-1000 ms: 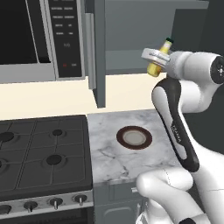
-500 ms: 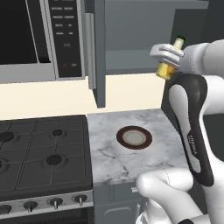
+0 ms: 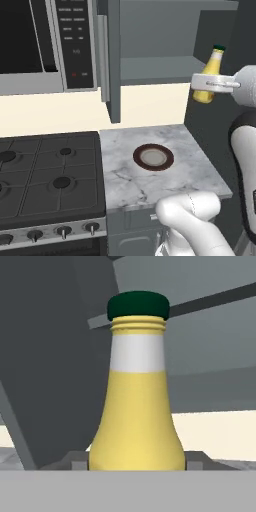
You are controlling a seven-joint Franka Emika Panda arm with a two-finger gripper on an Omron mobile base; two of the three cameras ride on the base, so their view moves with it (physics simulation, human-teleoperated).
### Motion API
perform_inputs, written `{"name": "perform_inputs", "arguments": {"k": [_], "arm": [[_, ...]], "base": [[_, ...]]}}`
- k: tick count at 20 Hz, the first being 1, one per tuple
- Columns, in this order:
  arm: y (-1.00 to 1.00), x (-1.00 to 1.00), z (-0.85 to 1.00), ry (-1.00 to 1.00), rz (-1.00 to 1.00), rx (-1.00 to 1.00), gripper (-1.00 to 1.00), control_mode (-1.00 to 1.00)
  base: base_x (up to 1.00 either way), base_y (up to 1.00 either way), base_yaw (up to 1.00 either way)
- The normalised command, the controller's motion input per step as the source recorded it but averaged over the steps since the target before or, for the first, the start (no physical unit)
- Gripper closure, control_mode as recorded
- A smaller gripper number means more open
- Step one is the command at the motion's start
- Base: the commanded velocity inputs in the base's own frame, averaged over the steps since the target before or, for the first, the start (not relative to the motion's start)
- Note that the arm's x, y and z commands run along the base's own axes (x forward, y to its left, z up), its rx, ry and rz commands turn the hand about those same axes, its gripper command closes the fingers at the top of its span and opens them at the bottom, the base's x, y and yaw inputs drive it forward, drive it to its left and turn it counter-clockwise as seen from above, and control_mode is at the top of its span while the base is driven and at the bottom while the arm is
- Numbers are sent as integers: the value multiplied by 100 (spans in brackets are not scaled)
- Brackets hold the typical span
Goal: Move the hot dog bun to the plate on the dining table and place the condiment next to that plate. Then navigate to the fridge and take the sausage and place it on the plate as well.
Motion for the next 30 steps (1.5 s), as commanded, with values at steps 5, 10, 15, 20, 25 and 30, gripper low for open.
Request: {"name": "perform_inputs", "arguments": {"k": [5,10,15,20,25,30], "arm": [[0,-59,3,0,13,-4,100,-100],[0,-10,0,0,1,-1,100,100],[0,0,0,0,0,0,100,100],[0,0,0,0,0,0,100,100],[0,0,0,0,0,0,100,100],[0,0,0,0,0,0,100,100]], "base": [[0,0,0],[-52,12,-1],[-72,38,-23],[-53,57,-48],[-35,49,-62],[-41,40,-67]]}}
